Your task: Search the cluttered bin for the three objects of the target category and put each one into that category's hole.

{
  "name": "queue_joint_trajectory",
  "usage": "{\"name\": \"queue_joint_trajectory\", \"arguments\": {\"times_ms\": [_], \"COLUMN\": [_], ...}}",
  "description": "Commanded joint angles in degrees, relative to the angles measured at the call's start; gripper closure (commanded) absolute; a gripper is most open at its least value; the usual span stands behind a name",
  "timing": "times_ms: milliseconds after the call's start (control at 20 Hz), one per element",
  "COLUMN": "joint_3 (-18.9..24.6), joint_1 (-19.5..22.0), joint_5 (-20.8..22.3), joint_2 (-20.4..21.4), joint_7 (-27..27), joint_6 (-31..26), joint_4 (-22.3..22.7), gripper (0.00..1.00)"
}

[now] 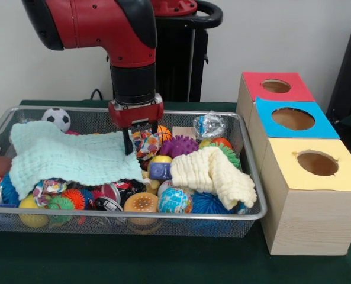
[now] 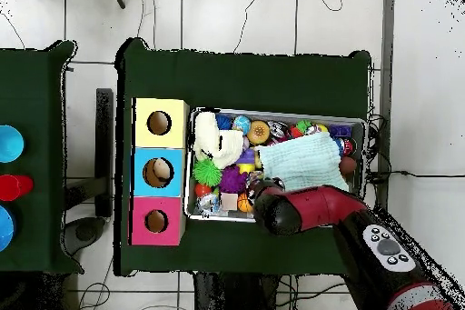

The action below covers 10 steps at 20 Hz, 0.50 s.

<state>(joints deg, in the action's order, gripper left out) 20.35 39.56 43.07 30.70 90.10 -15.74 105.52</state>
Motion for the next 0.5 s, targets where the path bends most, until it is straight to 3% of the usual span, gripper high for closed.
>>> {"name": "queue_joint_trajectory", "arguments": {"times_ms": [50, 500], "joint_3": [-2.9, -3.2], "joint_1": [-3.1, -2.6], "joint_5": [4.4, 4.6], "joint_2": [-4.9, -7.4], "joint_7": [2.2, 1.5], "joint_6": [-0.8, 1.9], "joint_4": [1.1, 0.2], "gripper": [0.0, 0.0]}}
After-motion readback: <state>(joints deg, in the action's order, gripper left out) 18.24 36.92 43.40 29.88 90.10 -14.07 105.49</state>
